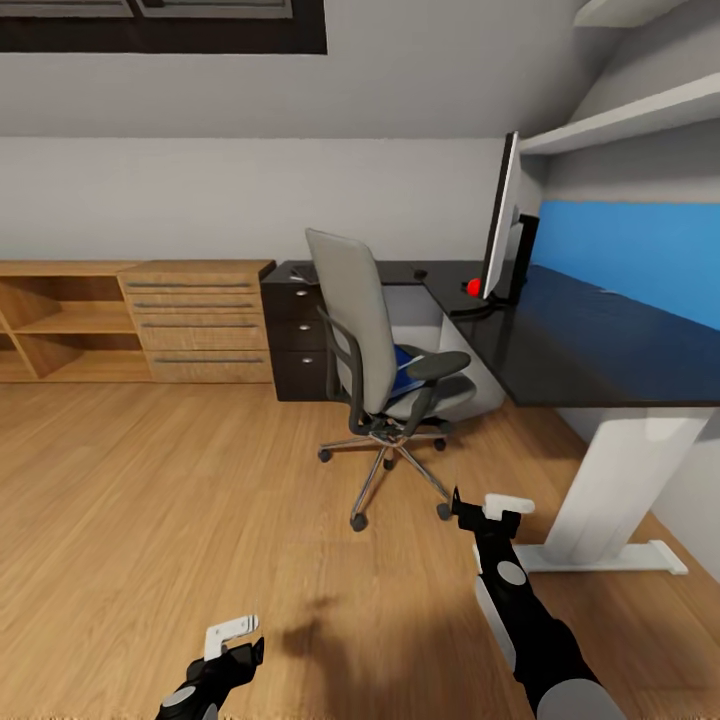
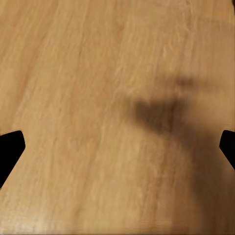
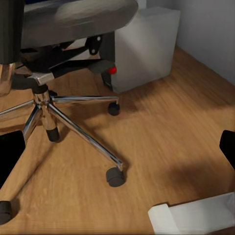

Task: In the bedroom, organize the workspace by keeping the computer under the desk, ensuring the monitor is on the desk, placing the keyboard on the desk next to the monitor, placing the mouse on the desk next to the keyboard, moving the folder from the swivel chair onto the desk next to the mouse, stacking the notebook on top of the folder with the pen on top of the notebook, and positioning the swivel chair next to the desk.

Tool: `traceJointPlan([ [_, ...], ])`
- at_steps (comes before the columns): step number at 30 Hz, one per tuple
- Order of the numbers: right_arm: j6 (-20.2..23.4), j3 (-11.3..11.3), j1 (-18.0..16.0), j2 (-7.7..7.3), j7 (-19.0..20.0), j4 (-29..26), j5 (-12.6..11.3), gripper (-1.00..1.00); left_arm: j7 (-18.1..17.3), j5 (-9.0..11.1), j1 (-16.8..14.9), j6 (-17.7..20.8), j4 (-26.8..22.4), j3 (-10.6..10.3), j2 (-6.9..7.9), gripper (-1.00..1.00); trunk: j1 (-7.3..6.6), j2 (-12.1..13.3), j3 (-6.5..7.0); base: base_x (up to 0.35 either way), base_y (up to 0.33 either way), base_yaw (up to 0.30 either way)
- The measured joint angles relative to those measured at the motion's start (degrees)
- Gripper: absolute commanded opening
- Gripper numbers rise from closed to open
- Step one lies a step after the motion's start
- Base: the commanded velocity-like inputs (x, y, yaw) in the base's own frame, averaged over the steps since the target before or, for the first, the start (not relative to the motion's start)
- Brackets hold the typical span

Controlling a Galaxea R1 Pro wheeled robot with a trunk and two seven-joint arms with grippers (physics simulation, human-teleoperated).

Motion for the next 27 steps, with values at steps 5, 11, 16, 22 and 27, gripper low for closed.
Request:
traceJointPlan([
  [5,0.0,0.0,0.0,0.00,0.0,-0.1,0.0,1.00,0.0,0.0,0.0,0.0,0.2,0.0,0.00,1.00,0.08,0.0,-0.67,0.000,0.000,0.000],
  [11,0.0,0.0,0.0,0.00,0.0,-0.1,0.0,1.00,-0.1,0.0,0.0,0.0,0.3,0.0,0.00,1.00,0.08,0.0,-0.67,0.000,0.000,0.000],
  [16,0.0,0.0,0.0,0.00,0.0,-0.1,0.0,1.00,-0.1,0.1,0.0,-0.1,0.6,0.0,0.00,1.00,0.08,0.0,-0.67,0.000,0.000,0.000],
  [22,0.0,0.0,0.0,-0.05,0.0,0.0,0.0,1.00,-0.2,0.1,0.0,-0.1,1.4,0.0,0.00,1.00,0.08,0.0,-0.67,0.000,0.000,0.000],
  [27,-0.1,0.0,0.0,-0.03,0.0,0.0,0.0,1.00,-0.2,0.1,0.0,-0.1,1.6,0.1,0.00,1.00,0.08,0.0,-0.67,0.000,0.000,0.000],
])
